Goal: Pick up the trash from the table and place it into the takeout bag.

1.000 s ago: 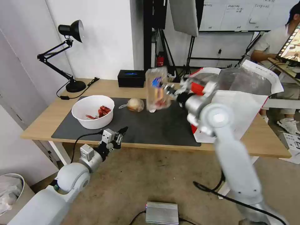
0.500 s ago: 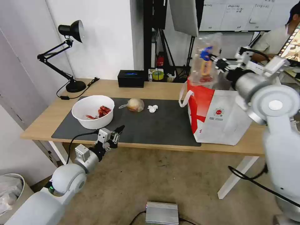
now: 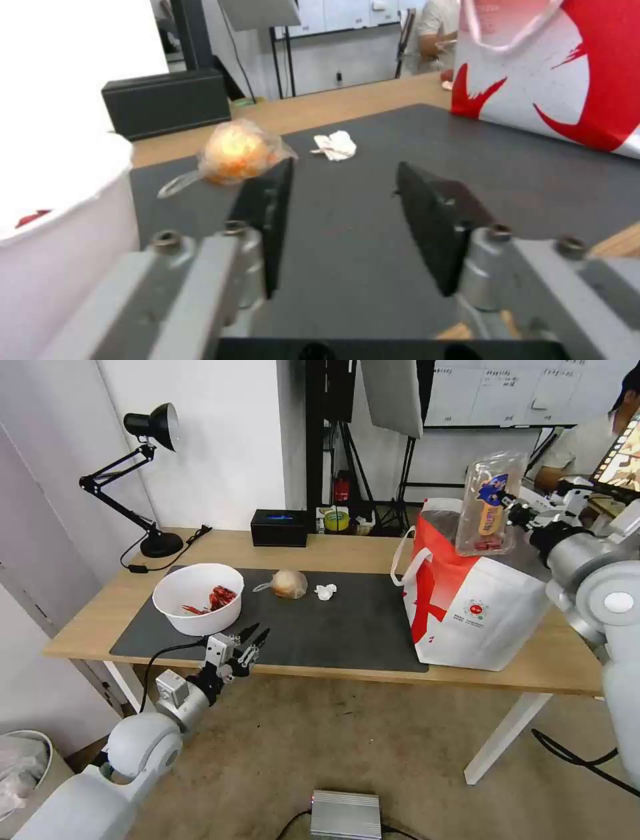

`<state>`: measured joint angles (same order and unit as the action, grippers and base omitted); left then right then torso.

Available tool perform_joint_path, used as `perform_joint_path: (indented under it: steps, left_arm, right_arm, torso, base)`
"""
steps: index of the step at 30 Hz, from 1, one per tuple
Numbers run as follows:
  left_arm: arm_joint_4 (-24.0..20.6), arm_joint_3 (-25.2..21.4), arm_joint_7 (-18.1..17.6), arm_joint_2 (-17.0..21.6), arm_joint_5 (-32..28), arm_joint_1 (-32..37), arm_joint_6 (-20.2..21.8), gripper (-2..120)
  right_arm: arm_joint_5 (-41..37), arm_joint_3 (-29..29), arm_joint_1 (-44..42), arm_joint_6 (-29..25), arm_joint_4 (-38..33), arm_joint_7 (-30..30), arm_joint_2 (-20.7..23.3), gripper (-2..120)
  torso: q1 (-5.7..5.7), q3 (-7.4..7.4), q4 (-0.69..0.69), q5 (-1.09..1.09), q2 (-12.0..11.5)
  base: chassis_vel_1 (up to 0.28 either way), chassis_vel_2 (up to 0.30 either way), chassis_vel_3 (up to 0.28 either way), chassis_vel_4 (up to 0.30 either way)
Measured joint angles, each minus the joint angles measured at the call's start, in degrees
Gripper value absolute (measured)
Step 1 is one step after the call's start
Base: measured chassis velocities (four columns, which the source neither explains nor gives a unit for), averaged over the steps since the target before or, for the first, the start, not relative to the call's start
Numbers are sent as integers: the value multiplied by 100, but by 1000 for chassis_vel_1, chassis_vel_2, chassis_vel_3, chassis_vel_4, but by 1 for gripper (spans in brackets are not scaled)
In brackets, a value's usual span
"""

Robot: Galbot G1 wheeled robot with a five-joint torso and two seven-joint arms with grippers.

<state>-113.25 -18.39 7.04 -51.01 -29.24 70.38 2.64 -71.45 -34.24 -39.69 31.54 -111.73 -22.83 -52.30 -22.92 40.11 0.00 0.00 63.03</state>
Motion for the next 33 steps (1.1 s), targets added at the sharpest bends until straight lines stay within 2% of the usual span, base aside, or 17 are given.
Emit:
perform_joint_path:
  steps: [1, 3, 4, 7, 10, 11, 12, 13, 15, 20, 33]
  left_arm:
    - [0, 0, 0, 0, 0, 0, 0, 51]
    - [2, 0, 1, -36, 9, 15, -1, 61]
    - [2, 0, 1, -36, 9, 15, -1, 61]
    - [7, 7, 0, -66, 19, 34, -3, 78]
    - [3, 7, 0, -69, 20, 41, -3, 81]
    - [-5, 2, 1, -69, 21, 51, -3, 86]
    - [-12, -24, 0, -67, 23, 72, -4, 97]
    - [-12, -24, 0, -67, 23, 72, -4, 97]
    - [-14, -54, -2, -65, 28, 101, -7, 100]
    - [-27, -58, -2, -70, 29, 107, -9, 100]
    - [-75, -72, -5, -65, 29, 96, -12, 100]
  right_arm:
    - [0, 0, 0, 0, 0, 0, 0, 0]
    - [-120, -9, 24, -32, 30, -15, -2, 0]
    - [-120, -9, 24, -32, 30, -15, -2, 0]
    - [-288, -30, 69, -86, 48, -44, -12, 0]
    - [-329, -42, 75, -103, 56, -47, -7, 0]
    - [-387, -53, 85, -123, 63, -47, 5, 0]
    - [-532, -81, 125, -169, 75, -69, 23, 0]
    - [-532, -81, 125, -169, 75, -69, 23, 0]
    - [-1001, -140, 247, -328, 111, -208, 6, 0]
    - [-1168, -154, 269, -408, 123, -258, -32, 0]
    - [-20, -42, -82, -577, 379, 311, -51, 0]
  torso:
    - [0, 0, 0, 0, 0]
    - [0, 0, 0, 0, 0]
    - [0, 0, 0, 0, 0]
    - [0, 0, 1, -1, 0]
    - [0, 0, 0, 0, 0]
    - [0, 0, 0, 0, 0]
    - [0, 0, 0, 0, 0]
    - [0, 0, 0, 0, 0]
    - [0, 0, 0, -1, 0]
    - [0, 0, 0, -1, 0]
    - [0, 0, 0, 0, 0]
  base:
    - [0, 0, 0, 0]
    - [0, 0, 0, 0]
    - [0, 0, 0, 0]
    - [0, 0, 0, 0]
    - [0, 0, 0, 0]
    - [0, 0, 0, 0]
    - [0, 0, 0, 0]
    - [0, 0, 0, 0]
    - [0, 0, 0, 0]
    - [0, 0, 0, 0]
    - [0, 0, 0, 0]
